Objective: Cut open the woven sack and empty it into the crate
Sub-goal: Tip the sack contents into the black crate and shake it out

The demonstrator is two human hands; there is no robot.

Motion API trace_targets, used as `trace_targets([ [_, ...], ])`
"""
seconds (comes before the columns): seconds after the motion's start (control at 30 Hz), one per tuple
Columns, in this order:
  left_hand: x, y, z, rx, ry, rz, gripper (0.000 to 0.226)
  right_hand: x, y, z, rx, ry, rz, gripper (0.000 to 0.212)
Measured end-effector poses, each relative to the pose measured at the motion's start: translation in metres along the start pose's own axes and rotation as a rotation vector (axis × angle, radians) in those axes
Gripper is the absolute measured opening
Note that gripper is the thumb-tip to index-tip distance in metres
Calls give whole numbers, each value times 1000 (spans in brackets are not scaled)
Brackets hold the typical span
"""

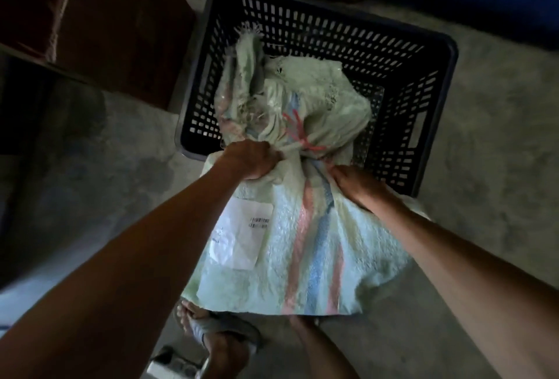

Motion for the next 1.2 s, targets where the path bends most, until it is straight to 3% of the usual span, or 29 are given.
trace_targets([
  [0.07,11,23,0,-81,79,225,57,7,26,4,60,-34,220,47],
  [0.17,12,70,-10,-157,226,500,63,24,79,0,214,-108,511,45],
  [0.3,-25,139,-30,10,441,526,52,24,152,-11,259,-132,705,57],
  [0.47,-95,236,-53,214,521,505,52,-17,243,-23,191,-297,850,44],
  [0.57,-151,266,-75,270,627,353,37,-79,264,-12,60,-415,862,39],
  [0.67,-205,289,-97,276,547,307,38,-157,271,12,-125,-459,827,33],
  [0.83,-272,279,-136,378,466,180,52,-269,240,65,-442,-449,498,38],
  [0.97,-301,238,-161,416,416,191,64,-315,190,99,-486,-458,330,51],
  [1.07,-313,198,-171,438,343,200,86,-321,150,123,-512,-449,277,63],
  [1.13,-320,169,-175,466,296,138,101,-317,119,140,-549,-591,251,64],
  [1.2,-329,143,-182,528,306,56,101,-316,94,147,-539,-904,237,55],
])
Point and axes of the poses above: each hand's wrist, its own y-axis away from the middle knuckle, its own x-axis out of the back of the hand, z = x × y, the point moved 5 cm from there along -y, towards the middle knuckle, and after that the axes turned 3 degrees about -z, right-handed, at the moved point
